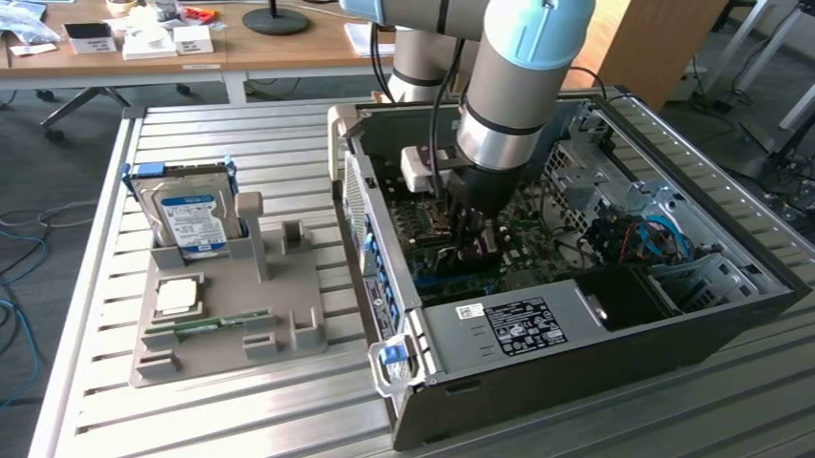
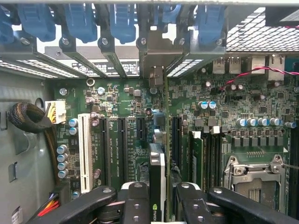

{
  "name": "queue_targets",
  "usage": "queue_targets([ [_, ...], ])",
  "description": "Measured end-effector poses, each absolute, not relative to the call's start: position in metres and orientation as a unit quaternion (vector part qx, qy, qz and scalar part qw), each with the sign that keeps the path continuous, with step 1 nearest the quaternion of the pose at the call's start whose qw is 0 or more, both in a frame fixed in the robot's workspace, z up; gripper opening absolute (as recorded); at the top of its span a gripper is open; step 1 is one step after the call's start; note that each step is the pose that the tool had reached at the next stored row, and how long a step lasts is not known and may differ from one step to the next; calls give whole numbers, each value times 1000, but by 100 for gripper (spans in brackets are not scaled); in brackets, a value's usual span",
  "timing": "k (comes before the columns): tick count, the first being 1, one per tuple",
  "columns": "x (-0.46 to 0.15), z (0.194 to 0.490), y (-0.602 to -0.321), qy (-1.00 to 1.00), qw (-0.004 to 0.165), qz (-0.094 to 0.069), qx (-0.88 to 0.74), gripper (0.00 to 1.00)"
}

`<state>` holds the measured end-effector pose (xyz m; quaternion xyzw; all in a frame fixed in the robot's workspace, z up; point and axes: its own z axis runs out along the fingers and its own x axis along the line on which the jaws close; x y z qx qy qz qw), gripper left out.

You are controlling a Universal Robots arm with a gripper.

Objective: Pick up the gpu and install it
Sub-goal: 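Insert the gpu into the slot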

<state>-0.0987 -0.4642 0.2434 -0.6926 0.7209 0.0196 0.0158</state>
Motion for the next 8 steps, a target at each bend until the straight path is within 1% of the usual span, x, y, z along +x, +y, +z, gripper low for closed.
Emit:
queue_targets([
  [8,-100,243,-464,721,16,19,-692,27],
])
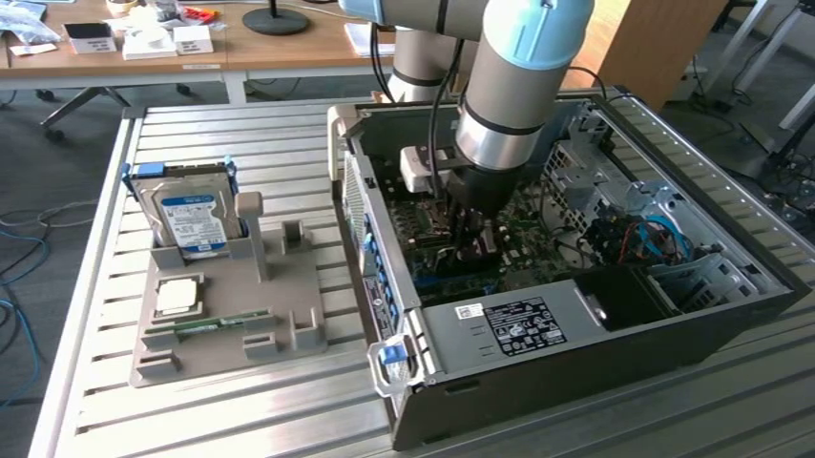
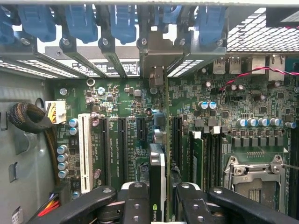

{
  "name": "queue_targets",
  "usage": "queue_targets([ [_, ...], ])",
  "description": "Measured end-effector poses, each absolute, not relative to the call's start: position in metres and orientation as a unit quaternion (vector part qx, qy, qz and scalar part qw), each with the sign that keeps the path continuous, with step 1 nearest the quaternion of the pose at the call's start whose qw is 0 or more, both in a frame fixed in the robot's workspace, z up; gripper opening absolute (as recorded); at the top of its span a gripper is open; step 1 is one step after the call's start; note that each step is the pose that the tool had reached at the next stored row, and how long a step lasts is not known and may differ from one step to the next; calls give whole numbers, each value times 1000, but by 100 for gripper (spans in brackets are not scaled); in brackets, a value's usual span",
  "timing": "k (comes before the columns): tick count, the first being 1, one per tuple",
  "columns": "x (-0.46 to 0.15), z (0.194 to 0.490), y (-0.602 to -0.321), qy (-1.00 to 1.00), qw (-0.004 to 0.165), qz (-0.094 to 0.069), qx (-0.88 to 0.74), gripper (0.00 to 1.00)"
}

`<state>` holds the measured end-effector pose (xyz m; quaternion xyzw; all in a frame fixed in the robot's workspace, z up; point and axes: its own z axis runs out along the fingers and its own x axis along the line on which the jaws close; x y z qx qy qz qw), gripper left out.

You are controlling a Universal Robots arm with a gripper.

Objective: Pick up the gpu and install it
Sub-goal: 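Insert the gpu into the slot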

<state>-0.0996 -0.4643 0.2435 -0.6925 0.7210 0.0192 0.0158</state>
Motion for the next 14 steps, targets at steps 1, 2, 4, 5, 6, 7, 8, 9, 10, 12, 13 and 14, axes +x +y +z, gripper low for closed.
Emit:
queue_targets([
  [1,-100,243,-464,721,16,20,-693,27],
  [2,-100,243,-464,721,16,20,-692,27],
  [4,-100,243,-464,721,16,20,-693,27],
  [5,-100,243,-464,721,16,20,-692,27],
  [6,-100,243,-464,721,16,21,-692,27],
  [7,-100,243,-464,721,16,21,-692,27],
  [8,-100,243,-464,721,16,20,-692,33],
  [9,-100,243,-464,721,16,20,-692,33],
  [10,-100,243,-464,721,16,20,-692,39],
  [12,-100,243,-464,721,15,20,-692,45],
  [13,-100,243,-464,721,15,20,-692,51],
  [14,-100,243,-464,721,15,20,-692,57],
])
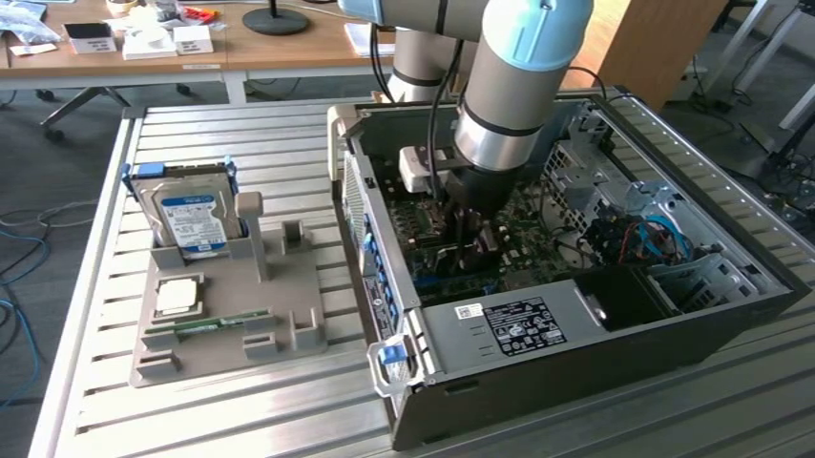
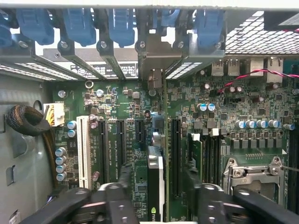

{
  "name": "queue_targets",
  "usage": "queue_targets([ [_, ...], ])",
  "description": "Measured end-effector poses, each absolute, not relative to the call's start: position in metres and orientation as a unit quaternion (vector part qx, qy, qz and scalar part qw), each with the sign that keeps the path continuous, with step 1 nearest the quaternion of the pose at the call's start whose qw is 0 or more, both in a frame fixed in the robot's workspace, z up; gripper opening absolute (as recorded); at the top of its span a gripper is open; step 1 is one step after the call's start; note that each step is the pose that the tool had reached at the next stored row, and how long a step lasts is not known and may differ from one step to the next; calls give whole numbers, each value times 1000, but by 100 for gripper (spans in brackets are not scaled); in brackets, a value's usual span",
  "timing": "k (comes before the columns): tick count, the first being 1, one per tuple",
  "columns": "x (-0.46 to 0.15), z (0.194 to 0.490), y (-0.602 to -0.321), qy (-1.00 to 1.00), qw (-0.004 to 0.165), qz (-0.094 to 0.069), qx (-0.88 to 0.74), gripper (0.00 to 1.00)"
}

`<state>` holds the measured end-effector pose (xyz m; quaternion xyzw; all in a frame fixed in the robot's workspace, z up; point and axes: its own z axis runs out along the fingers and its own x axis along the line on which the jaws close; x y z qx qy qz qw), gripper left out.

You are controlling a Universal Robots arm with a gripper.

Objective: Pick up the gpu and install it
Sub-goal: 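Insert the gpu into the slot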

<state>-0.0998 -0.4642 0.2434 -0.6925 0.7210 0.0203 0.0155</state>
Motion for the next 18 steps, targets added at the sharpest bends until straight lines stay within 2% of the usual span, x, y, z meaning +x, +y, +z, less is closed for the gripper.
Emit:
queue_targets([
  [1,-100,243,-464,721,15,20,-692,57],
  [2,-100,243,-464,721,15,20,-692,63],
  [9,-100,247,-464,721,15,20,-692,63],
  [18,-100,277,-464,721,15,20,-692,63],
])
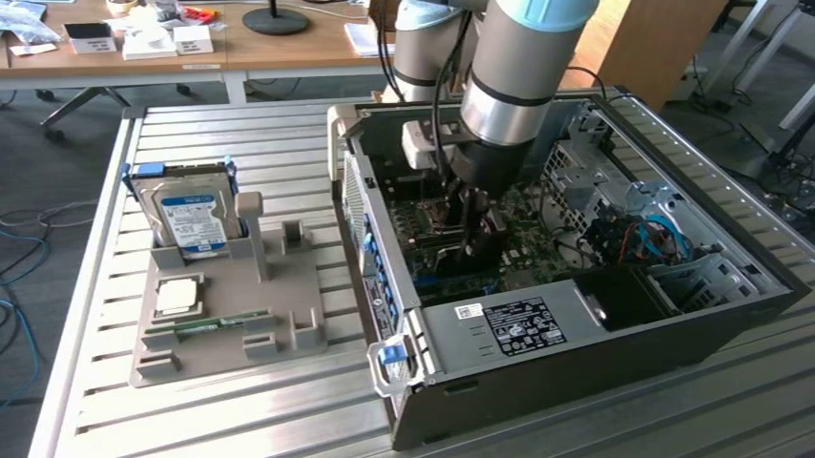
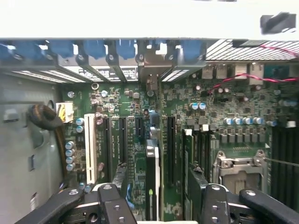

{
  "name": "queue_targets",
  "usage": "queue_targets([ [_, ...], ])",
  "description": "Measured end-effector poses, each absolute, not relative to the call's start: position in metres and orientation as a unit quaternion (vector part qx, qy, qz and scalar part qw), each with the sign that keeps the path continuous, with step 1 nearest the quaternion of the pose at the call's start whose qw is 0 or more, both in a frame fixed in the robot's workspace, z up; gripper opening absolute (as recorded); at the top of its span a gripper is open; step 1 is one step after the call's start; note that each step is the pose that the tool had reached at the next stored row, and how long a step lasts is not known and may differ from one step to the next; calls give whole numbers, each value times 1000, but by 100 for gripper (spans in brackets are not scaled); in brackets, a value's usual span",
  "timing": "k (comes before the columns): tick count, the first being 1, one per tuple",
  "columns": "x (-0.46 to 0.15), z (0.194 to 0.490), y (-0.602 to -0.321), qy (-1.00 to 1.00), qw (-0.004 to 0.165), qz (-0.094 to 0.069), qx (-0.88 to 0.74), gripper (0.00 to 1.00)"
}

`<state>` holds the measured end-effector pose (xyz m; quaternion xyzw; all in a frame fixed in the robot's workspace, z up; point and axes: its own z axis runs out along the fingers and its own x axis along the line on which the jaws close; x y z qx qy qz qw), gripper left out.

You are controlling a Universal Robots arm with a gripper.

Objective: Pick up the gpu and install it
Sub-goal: 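Insert the gpu into the slot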

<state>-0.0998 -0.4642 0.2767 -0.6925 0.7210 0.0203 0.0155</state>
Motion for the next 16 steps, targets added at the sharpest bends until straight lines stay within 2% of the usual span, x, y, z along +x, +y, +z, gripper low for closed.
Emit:
queue_targets([
  [12,-100,319,-464,721,16,20,-693,63],
  [16,-100,323,-464,721,16,19,-693,63],
])
